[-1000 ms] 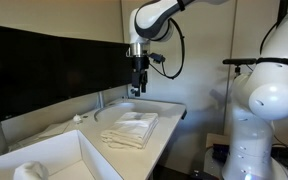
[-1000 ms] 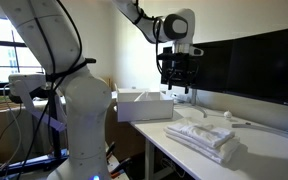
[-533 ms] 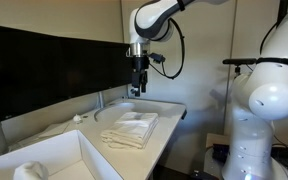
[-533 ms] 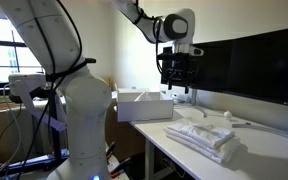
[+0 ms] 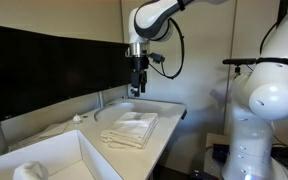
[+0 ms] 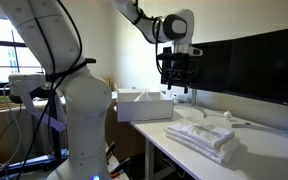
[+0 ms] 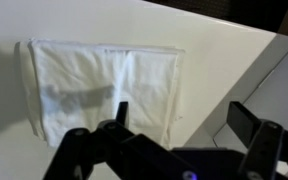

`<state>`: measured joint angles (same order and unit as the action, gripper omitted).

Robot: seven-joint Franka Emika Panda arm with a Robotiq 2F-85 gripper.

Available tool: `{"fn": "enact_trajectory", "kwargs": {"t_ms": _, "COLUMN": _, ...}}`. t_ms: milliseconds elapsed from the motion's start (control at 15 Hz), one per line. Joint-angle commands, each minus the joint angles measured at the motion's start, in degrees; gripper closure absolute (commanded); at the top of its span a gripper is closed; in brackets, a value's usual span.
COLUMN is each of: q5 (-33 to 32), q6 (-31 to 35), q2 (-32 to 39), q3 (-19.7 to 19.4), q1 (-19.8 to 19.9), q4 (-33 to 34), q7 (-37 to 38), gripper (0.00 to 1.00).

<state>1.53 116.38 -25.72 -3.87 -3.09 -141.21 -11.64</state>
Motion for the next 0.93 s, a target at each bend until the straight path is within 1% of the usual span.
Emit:
{"fn": "enact_trajectory", "kwargs": {"t_ms": 0, "q5": 0.8, "q6": 0.4, "q2": 1.6, "q3": 3.2, "q1": -2.8, "q4": 1.5, "q7": -1.4, "gripper": 0.0}}
{"fn": "enact_trajectory", "kwargs": {"t_ms": 67, "q5": 1.1, "q6": 0.7, "q2": 2.2, "q3": 4.0, "q1": -3.7, "q4": 2.0, "q7": -1.6, "gripper": 0.0}}
{"fn": "enact_trajectory", "kwargs": {"t_ms": 133, "q5": 0.5, "q6": 0.2, "q2": 3.5, "q3": 5.6, "q1": -4.7, "q4": 3.3, "q7": -0.4, "gripper": 0.0}}
{"fn": "enact_trajectory", "kwargs": {"t_ms": 467, "q5": 2.6, "q6": 1.3, "q2": 10.2, "q3": 9.1, "q1": -9.7, "q4": 9.2, "q7": -3.8, "gripper": 0.0}}
{"fn": "enact_trajectory", "kwargs": {"t_ms": 733, "q5": 7.2, "q6": 3.8, "q2": 17.0, "q3": 11.2, "q1": -12.7, "q4": 14.9, "q7": -8.9, "gripper": 0.0}}
{"fn": "enact_trajectory", "kwargs": {"t_ms": 867, "q5": 9.9, "q6": 4.5, "q2": 21.1, "q3": 13.0, "q1": -13.9, "q4": 18.5, "q7": -10.9, "gripper": 0.0}}
